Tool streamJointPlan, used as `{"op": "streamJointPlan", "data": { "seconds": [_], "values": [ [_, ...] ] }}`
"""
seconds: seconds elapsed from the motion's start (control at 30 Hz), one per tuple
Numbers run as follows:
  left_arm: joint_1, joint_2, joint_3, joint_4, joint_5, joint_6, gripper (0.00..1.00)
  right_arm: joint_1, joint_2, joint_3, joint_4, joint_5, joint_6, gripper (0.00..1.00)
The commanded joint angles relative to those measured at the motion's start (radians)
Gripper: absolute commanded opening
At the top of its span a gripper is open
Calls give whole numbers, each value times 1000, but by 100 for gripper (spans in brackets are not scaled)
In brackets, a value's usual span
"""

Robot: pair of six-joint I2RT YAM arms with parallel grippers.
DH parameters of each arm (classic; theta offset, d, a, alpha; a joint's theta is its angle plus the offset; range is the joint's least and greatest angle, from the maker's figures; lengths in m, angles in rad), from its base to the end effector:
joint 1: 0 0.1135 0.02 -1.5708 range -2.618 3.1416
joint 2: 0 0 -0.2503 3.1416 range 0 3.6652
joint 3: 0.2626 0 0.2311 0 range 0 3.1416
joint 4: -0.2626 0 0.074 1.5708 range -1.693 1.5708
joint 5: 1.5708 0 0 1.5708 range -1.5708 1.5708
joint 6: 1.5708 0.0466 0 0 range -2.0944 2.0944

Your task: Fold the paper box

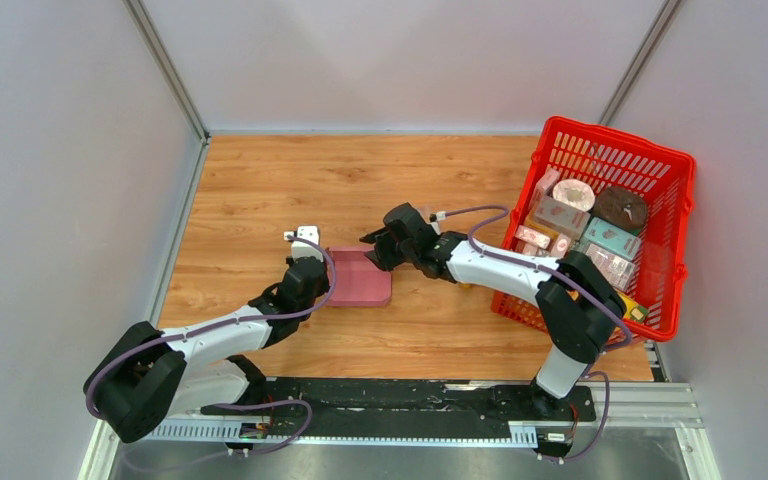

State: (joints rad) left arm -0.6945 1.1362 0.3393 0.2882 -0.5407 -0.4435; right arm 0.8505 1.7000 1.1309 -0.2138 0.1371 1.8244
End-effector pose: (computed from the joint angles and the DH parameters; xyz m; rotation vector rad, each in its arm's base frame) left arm 0.1790 -0.1179 0.1673 -0.0719 2.0040 -0.1642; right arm 0.2408 0.2647 0.2072 1.3052 2.3036 1.0283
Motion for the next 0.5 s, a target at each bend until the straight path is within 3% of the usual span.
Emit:
{"op": "streamJointPlan", "data": {
  "seconds": [0.0,0.23,0.47],
  "values": [
    [-7,-10,3,19,-15,6,0,7,-42,-39,37,9,-8,43],
    [-5,-1,4,22,-12,6,0,22,-99,-72,36,36,-62,57],
    [-5,-9,3,19,-8,11,0,2,-63,-71,70,42,-47,54]
  ]
}}
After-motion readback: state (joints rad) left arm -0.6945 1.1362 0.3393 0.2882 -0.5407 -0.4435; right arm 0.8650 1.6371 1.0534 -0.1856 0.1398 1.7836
